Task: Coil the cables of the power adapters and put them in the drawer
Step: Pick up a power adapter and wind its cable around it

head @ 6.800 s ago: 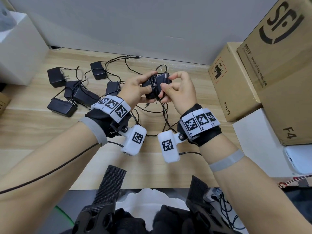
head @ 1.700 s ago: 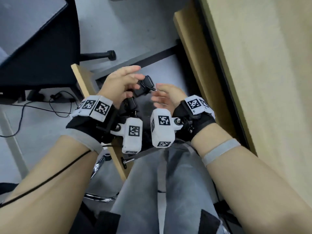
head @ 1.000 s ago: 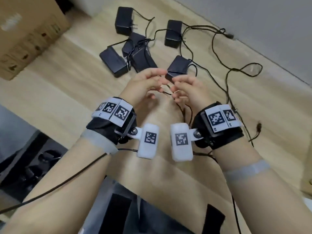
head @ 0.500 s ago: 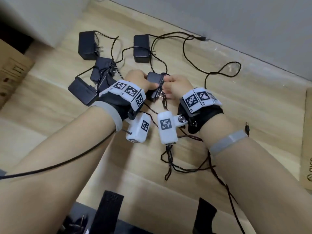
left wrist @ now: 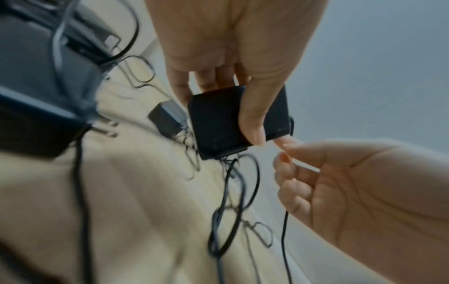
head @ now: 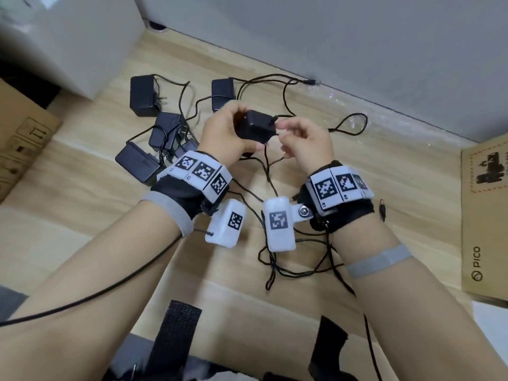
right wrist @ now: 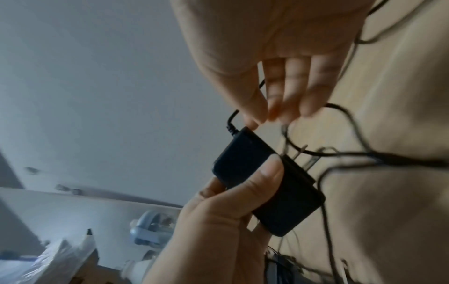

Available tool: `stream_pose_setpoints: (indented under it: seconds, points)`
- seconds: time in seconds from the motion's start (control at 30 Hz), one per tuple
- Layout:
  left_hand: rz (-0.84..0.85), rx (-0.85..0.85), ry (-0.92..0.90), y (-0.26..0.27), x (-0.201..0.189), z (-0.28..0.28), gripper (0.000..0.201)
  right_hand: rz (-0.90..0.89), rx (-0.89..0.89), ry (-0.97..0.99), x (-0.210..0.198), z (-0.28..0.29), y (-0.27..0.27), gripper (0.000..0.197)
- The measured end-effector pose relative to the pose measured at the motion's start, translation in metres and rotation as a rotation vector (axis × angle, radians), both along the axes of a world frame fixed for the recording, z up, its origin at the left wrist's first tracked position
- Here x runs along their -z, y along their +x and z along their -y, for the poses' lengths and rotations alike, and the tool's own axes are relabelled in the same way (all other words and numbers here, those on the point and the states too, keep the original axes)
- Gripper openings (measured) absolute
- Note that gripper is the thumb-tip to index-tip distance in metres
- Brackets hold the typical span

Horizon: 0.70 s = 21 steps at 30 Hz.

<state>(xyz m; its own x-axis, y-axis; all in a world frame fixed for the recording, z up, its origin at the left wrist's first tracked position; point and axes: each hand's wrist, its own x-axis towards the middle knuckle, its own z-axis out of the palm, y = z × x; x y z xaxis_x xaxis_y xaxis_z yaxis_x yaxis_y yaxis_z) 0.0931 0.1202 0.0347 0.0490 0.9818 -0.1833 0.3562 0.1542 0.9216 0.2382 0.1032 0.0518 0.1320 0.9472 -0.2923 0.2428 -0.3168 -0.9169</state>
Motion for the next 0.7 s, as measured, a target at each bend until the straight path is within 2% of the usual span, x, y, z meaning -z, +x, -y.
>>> stream_pose_setpoints:
  seconds: [0.13, 0.23, 0.33, 0.4, 0.5, 0.6, 0.7]
  points:
    - [0.177, 0.038, 0.100, 0.007, -0.043, 0.013, 0.051, 0.100, 0.149, 0.242, -0.033, 0.018, 0.015, 0.034]
    - [0.274, 0.144, 0.122, 0.012, -0.068, 0.026, 0.046, 0.177, 0.144, 0.381, -0.056, 0.035, 0.020, 0.031]
    - [0.509, 0.224, 0.026, 0.016, -0.085, 0.039, 0.034, 0.258, 0.114, 0.432, -0.067, 0.046, 0.023, 0.017]
    - [0.718, 0.246, -0.084, 0.019, -0.093, 0.045, 0.031, 0.323, 0.134, 0.450, -0.071, 0.052, 0.027, 0.016]
    - [0.922, 0.249, -0.194, 0.021, -0.103, 0.054, 0.026, 0.235, 0.123, 0.464, -0.077, 0.064, 0.032, 0.018]
    - [0.901, 0.263, -0.210, 0.021, -0.108, 0.062, 0.023, 0.168, 0.097, 0.398, -0.077, 0.076, 0.028, 0.023]
    - [0.799, 0.258, -0.200, 0.025, -0.113, 0.068, 0.025, 0.237, 0.055, 0.307, -0.071, 0.083, 0.022, 0.030]
